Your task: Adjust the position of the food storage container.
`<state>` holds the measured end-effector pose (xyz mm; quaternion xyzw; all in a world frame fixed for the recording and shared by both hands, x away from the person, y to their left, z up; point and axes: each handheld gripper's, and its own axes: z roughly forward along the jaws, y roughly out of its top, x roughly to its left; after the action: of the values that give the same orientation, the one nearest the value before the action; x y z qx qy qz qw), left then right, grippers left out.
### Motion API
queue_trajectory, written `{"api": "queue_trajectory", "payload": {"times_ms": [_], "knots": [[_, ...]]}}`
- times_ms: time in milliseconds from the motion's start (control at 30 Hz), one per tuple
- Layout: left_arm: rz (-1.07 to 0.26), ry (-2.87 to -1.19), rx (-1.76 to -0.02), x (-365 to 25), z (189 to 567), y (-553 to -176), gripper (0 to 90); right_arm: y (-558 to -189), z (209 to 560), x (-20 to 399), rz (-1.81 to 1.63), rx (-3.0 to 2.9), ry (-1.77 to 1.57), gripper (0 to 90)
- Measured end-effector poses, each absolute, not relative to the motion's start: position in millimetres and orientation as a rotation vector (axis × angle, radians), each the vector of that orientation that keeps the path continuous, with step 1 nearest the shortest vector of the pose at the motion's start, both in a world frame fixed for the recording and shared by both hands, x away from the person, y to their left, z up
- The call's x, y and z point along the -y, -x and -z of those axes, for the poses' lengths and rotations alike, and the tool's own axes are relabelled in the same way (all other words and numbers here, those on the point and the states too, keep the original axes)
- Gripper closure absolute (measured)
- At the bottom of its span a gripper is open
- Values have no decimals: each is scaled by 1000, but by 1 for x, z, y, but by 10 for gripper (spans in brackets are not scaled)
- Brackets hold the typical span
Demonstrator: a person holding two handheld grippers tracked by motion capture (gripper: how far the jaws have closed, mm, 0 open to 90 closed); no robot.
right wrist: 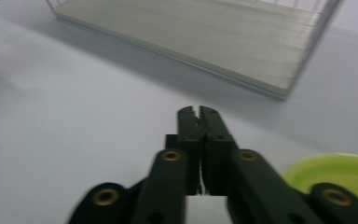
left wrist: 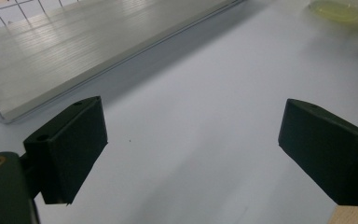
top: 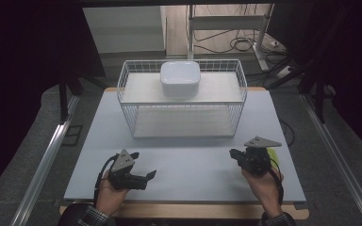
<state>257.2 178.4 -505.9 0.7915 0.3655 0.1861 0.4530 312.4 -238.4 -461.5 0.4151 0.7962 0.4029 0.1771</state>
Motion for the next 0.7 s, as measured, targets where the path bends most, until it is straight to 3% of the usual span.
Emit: {"api": "queue_trajectory", "payload": {"times_ms": [700], "knots": [[-462, -1985, -896, -176, 510, -258, 75, -310, 457, 341, -970, -1950, -1470, 895]]}}
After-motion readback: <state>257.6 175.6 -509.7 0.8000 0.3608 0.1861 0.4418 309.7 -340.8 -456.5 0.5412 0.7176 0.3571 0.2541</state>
